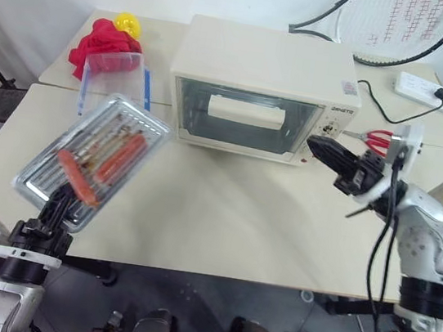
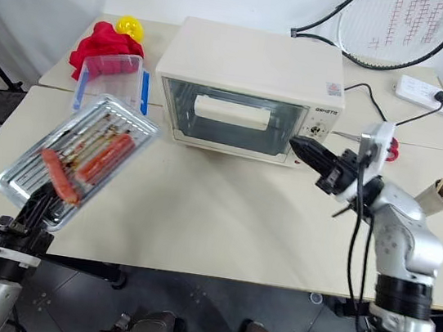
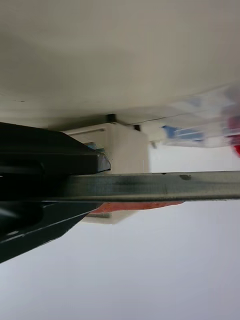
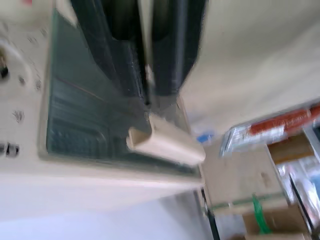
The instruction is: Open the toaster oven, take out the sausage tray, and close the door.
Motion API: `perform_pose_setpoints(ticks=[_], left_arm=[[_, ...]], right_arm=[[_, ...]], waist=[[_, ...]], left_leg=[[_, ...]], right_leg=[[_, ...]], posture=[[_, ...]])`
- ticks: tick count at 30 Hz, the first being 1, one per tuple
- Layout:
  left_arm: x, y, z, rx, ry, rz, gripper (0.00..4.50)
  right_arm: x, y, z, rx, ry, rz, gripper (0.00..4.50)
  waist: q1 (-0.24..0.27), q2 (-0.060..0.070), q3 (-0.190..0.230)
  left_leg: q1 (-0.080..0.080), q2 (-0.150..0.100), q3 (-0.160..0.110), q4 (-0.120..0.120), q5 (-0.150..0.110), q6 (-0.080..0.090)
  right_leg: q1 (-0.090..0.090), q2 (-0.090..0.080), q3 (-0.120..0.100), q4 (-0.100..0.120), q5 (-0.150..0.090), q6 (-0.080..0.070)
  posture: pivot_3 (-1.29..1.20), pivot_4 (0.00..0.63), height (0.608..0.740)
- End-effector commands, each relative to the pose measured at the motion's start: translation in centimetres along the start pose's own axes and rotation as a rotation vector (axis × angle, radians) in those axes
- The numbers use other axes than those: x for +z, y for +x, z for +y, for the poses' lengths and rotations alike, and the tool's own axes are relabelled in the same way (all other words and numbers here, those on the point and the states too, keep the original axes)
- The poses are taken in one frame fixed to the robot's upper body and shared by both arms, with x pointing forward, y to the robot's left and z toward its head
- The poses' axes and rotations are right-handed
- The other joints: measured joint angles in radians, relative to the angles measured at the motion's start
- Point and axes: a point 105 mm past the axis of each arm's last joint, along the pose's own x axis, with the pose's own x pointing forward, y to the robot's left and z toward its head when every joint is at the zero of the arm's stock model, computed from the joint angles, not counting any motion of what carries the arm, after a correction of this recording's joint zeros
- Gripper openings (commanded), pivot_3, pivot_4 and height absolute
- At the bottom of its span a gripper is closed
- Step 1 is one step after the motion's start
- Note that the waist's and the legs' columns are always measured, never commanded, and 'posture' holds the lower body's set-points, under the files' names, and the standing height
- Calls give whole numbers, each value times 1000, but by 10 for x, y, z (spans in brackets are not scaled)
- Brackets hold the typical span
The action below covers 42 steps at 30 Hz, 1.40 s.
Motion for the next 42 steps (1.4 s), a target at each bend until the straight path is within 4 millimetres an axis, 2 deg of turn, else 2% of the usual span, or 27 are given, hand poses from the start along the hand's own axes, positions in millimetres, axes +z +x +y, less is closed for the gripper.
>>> perform_pose_setpoints(ticks=[1, 9, 10, 18, 21, 24, 29, 35, 41, 42], left_arm=[[-21, 4, -2, -39, 16, 224, 0], [-50, 33, 2, -84, 0, 582, 0], [-55, 39, 3, -82, -2, 635, 0], [-88, 81, 7, -55, -26, 902, 0], [-112, 101, 5, -51, -20, 1020, 0], [-125, 114, 8, -26, 4, 1075, 0], [-144, 126, 25, 47, 77, 1121, 0], [-161, 129, 35, 61, 119, 1162, 0], [-162, 132, 41, 72, 218, 1150, 0], [-160, 132, 39, 59, 223, 1145, 617]], right_arm=[[2, -21, 22, 64, -140, 90, 1627], [-8, -68, 37, -33, -173, 196, 4309], [-9, -72, 41, -40, -178, 206, 4483], [-11, -86, 64, -112, -172, 233, 4483], [-12, -93, 73, -152, -168, 248, 4483], [-10, -97, 80, -187, -164, 255, 4483], [-10, -102, 91, -216, -151, 272, 4483], [-10, -102, 97, -230, -152, 275, 4483], [-10, -102, 97, -239, -153, 279, 4483], [-11, -102, 97, -236, -152, 281, 4500]], waist=[[-2, 0, 0], [-4, 1, 0], [-3, 1, 0], [-2, 1, 0], [1, 1, 0], [16, 1, 0], [19, 1, 0], [26, 1, -1], [37, 2, -2], [37, 2, -2]], left_leg=[[0, 0, 0, 0, 0, 0], [3, 1, 3, -1, 0, -1], [3, 1, 3, -1, 0, -1], [3, 0, 3, -1, 1, -1], [3, 0, 3, -1, 1, -2], [3, -1, 3, -1, 2, -2], [3, -1, 4, -1, 2, -2], [4, -1, 4, -1, 2, -2], [5, -3, 3, -1, 2, -2], [5, -3, 3, -1, 2, -2]], right_leg=[[0, 0, -1, 0, 0, 0], [0, 1, 4, 2, 0, 0], [0, 1, 3, 2, 0, 0], [0, 1, 4, 3, 0, 0], [0, 1, 4, 3, 0, 0], [0, 1, 4, 3, 1, 1], [0, 1, 4, 2, 1, 2], [1, 2, 5, 2, 2, 3], [2, 0, 5, 2, 2, 3], [2, 0, 5, 2, 2, 3]], posture=[[0, 150, 740], [0, 150, 740], [0, 150, 740], [0, 150, 740], [0, 150, 740], [0, 150, 740], [0, 150, 740], [0, 150, 740], [0, 150, 740], [0, 150, 740]])
